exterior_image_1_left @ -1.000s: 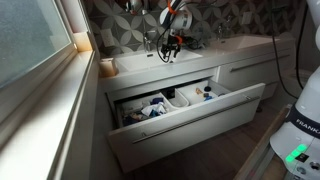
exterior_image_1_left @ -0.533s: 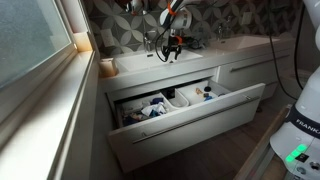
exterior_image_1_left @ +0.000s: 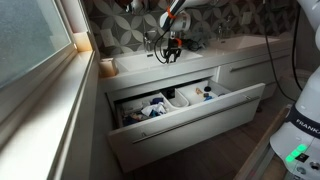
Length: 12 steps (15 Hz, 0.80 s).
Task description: Put the black object on the top of the sink
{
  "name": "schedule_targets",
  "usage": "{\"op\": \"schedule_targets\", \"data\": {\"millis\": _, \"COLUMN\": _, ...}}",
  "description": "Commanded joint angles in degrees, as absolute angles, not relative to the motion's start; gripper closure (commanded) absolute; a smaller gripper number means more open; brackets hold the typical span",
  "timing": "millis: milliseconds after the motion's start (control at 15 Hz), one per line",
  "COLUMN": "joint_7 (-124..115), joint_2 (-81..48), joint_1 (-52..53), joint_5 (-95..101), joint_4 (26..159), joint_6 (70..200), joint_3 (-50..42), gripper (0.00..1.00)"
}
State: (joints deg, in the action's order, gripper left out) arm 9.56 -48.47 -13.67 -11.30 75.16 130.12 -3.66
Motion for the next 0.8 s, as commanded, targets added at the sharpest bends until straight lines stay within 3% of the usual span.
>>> {"op": "schedule_targets", "data": {"millis": 0, "joint_7": 7.64, "joint_2": -50.80, "joint_1": -14.32, "joint_5": -10.31, "joint_4": 71.07, "joint_6": 128.96, "joint_3": -3.16, "gripper": 0.43}}
{"op": "schedule_targets", "data": {"millis": 267, "joint_7": 7.49, "joint_2": -51.19, "joint_1": -14.54, "joint_5": -10.51, "joint_4": 70.01, "joint_6": 129.27, "joint_3": -2.93, "gripper": 0.52}}
{"op": "schedule_targets", "data": {"millis": 467, "joint_7": 7.46, "joint_2": -51.38, "joint_1": -14.49, "joint_5": -10.39, "joint_4": 69.48, "joint_6": 129.39, "joint_3": -2.94, "gripper": 0.65}}
{"op": "schedule_targets", "data": {"millis": 733, "joint_7": 7.32, "joint_2": -52.12, "joint_1": -14.42, "joint_5": -10.25, "joint_4": 68.54, "joint_6": 129.45, "joint_3": -3.00, "gripper": 0.64}}
